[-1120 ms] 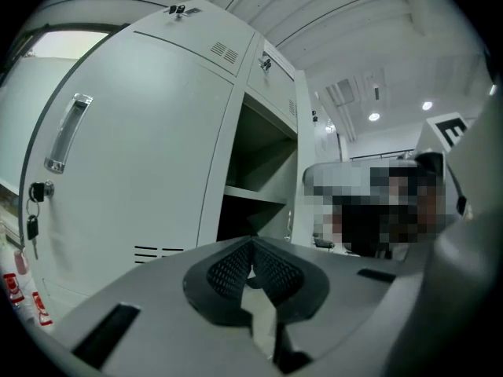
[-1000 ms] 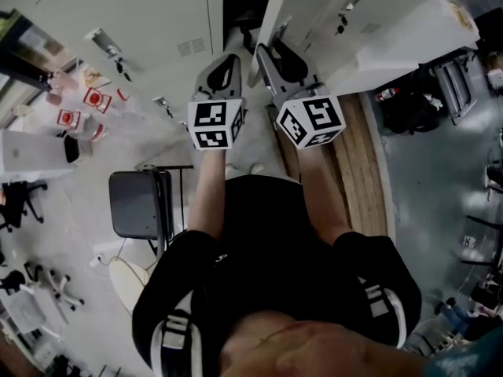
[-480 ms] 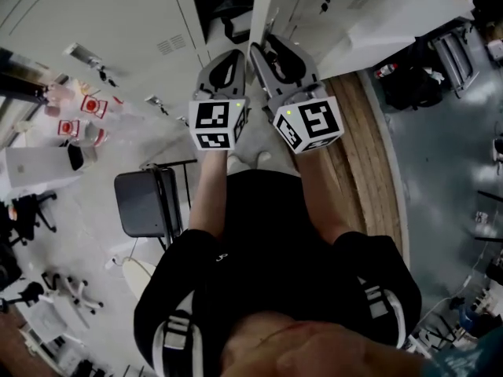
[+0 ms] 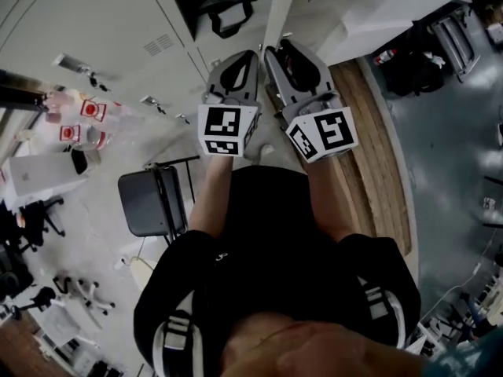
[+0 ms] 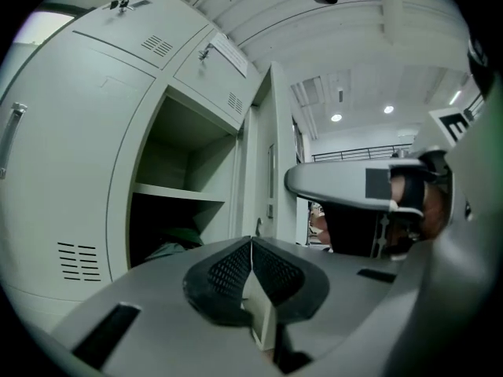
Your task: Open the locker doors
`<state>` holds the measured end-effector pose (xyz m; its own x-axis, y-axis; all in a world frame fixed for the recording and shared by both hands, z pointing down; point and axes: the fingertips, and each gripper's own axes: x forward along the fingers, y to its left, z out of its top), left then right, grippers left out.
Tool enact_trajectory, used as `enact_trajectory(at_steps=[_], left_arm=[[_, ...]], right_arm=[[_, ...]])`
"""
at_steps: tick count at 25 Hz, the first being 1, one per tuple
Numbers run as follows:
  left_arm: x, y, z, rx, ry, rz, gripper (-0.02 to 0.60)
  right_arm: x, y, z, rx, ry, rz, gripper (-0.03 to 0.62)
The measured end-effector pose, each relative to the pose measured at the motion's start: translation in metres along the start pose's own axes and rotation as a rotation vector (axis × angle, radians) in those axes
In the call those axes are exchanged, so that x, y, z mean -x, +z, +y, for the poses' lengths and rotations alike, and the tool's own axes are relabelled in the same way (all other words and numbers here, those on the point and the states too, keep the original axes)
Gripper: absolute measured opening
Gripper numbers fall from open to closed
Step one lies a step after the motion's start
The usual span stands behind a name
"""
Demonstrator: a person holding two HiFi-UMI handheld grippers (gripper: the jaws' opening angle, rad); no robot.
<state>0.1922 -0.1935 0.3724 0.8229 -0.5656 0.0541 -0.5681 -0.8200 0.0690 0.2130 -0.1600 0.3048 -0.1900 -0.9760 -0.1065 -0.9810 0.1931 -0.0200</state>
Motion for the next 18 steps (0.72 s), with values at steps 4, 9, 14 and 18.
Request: enact_trajectory(at_steps=[4, 9, 14, 18], left_arm=[[-0.013, 0.002, -0.028, -0.011, -0.062, -0.002, 0.011], [-0.029, -0.006, -0.061, -0.002, -0.129, 0.013, 0.011], [-0.040, -0.007, -0.087, -0.001, -0.178, 0.017, 0.011], [-0.048, -0.006, -0.102, -0.005, -0.197, 0.014, 0.011]], right_arm=[[0.019, 0.003, -0.015, -0.008, -0.039, -0.006, 0.091], [0.048, 0.006, -0.047, -0.004, -0.123, -0.007, 0.075], [0.071, 0.009, -0.088, -0.037, -0.236, -0.022, 0.072], [0.088, 0.010, -0.124, -0.058, -0.344, -0.018, 0.035]])
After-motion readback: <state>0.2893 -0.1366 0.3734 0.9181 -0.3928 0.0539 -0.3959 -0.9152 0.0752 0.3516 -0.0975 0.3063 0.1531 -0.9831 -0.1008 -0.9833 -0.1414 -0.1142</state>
